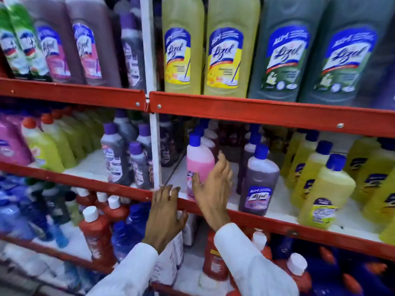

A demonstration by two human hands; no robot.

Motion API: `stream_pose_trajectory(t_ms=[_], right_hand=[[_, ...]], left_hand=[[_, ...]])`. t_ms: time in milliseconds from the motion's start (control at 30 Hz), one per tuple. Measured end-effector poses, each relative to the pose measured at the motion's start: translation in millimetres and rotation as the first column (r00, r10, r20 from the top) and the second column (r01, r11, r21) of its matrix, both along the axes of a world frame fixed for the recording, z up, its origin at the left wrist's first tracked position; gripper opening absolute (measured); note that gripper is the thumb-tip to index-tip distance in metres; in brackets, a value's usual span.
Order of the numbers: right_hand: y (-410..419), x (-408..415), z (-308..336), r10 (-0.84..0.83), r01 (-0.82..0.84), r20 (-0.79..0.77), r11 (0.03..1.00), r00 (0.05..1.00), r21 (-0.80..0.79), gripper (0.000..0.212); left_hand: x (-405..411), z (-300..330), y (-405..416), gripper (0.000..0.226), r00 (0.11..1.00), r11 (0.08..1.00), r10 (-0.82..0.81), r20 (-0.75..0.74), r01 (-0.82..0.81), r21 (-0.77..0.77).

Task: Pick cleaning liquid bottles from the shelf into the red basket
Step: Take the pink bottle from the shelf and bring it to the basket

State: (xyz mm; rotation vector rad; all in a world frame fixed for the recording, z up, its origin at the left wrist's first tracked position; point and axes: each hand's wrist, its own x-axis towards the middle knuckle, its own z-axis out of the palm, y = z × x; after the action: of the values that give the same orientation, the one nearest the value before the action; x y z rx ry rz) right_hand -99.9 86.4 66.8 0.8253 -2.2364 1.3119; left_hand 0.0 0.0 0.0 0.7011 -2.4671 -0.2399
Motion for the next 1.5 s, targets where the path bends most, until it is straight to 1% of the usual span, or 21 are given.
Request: stream_pose_trajectory(t_ms=[100,167,233,433,500,567,600,633,700,733,767,833,900,1033,1100,1167,1233,1267,1300,1367,1500], right_hand=[[-33.6,4.4,-7.7,-0.043,0.066,0.216,0.992,0.975,-0.103,0.100],[-50.1,4.1,-10.1,-0.074,0.114,0.269,0.984,0.960,-0.136,0.105],[-58.5,-5.8,-12.2,-0.033,0.099,0.295,0.972,0.955,-0.213,0.103],[-40.1,-17.5,-4.1,0.164,-0.044,0.208,0.875,0.964,-0.482,0.090],[-22.6,-15.0,8.1,0.263,-0.140,0.140,0.810,0.955,-0.569,0.085],[-0.2,-17.1,21.0,0.427,-0.289,0.059,0.701,0.902,-0.652,0.078],[10.5,-18.5,26.6,0.556,-0.375,0.035,0.604,0.830,-0.703,0.074],[21.8,-20.5,32.8,0.710,-0.458,0.006,0.460,0.704,-0.761,0.070],[39.2,-20.7,45.2,0.955,-0.544,-0.069,0.104,0.288,-0.833,0.067],[46.0,-19.0,52.6,0.992,-0.532,-0.098,-0.040,0.080,-0.846,0.069],[50.8,-15.1,60.3,0.989,-0.512,-0.123,-0.150,-0.085,-0.846,0.071],[61.6,-5.6,72.1,0.953,-0.483,-0.143,-0.260,-0.265,-0.836,0.068],[70.6,2.6,78.4,0.933,-0.450,-0.144,-0.290,-0.331,-0.844,0.066],[87.2,5.9,89.6,0.938,-0.431,-0.179,-0.299,-0.298,-0.851,0.077],[95.9,6.5,91.7,0.972,-0.472,-0.144,-0.218,-0.187,-0.854,0.083],[103.9,8.2,89.0,0.996,-0.486,-0.088,-0.074,0.005,-0.871,0.081],[109.4,13.1,86.9,0.927,-0.463,-0.001,0.187,0.375,-0.866,0.068],[110.1,15.7,87.8,0.829,-0.429,0.039,0.328,0.558,-0.842,0.064],[109.9,18.4,89.3,0.719,-0.392,0.058,0.442,0.692,-0.807,0.067],[109.2,23.4,91.6,0.544,-0.327,0.055,0.579,0.837,-0.747,0.080],[112.1,27.7,91.9,0.344,-0.257,0.007,0.714,0.939,-0.651,0.081]], left_hand=[[-3.7,-10.3,-9.4,0.054,0.997,0.997,-0.070,0.042,0.069,0.037],[-3.5,-16.4,-13.3,0.052,0.993,0.996,-0.082,0.088,0.078,0.050],[-1.8,-22.8,-15.7,0.059,0.991,0.996,-0.088,0.102,0.086,0.029],[0.4,-30.5,-18.1,0.068,0.991,0.996,-0.093,0.101,0.093,0.003],[-0.1,-31.8,-17.5,0.067,0.991,0.994,-0.112,0.075,0.111,0.020],[-1.8,-32.0,-15.5,0.066,0.989,0.989,-0.143,0.047,0.141,0.035],[-1.8,-31.9,-13.9,0.065,0.987,0.987,-0.156,0.038,0.154,0.054],[-2.6,-30.1,-11.7,0.065,0.985,0.983,-0.172,0.029,0.169,0.072],[-4.8,-27.9,-7.3,0.066,0.980,0.976,-0.197,0.028,0.194,0.104],[-6.6,-27.1,-5.5,0.066,0.978,0.972,-0.207,0.028,0.203,0.117],[-7.2,-27.4,-4.4,0.067,0.977,0.970,-0.209,0.031,0.204,0.131],[-8.4,-27.3,-3.2,0.066,0.977,0.970,-0.208,0.044,0.200,0.139],[-9.0,-27.7,-3.4,0.065,0.977,0.970,-0.209,0.045,0.201,0.135],[-8.8,-26.1,-4.0,0.069,0.980,0.971,-0.195,0.032,0.188,0.145],[-9.4,-26.1,-4.6,0.069,0.981,0.972,-0.193,0.026,0.188,0.143],[-9.9,-26.2,-4.6,0.068,0.981,0.973,-0.192,0.023,0.187,0.133],[-10.2,-26.1,-4.5,0.068,0.982,0.975,-0.189,0.018,0.185,0.126],[-10.5,-26.2,-4.4,0.067,0.982,0.975,-0.189,0.020,0.186,0.122],[-10.7,-26.2,-3.5,0.066,0.982,0.976,-0.189,0.023,0.185,0.115],[-10.5,-25.6,-1.3,0.064,0.984,0.977,-0.181,0.011,0.178,0.114],[-11.1,-25.5,-0.9,0.063,0.986,0.980,-0.167,-0.008,0.166,0.106]])
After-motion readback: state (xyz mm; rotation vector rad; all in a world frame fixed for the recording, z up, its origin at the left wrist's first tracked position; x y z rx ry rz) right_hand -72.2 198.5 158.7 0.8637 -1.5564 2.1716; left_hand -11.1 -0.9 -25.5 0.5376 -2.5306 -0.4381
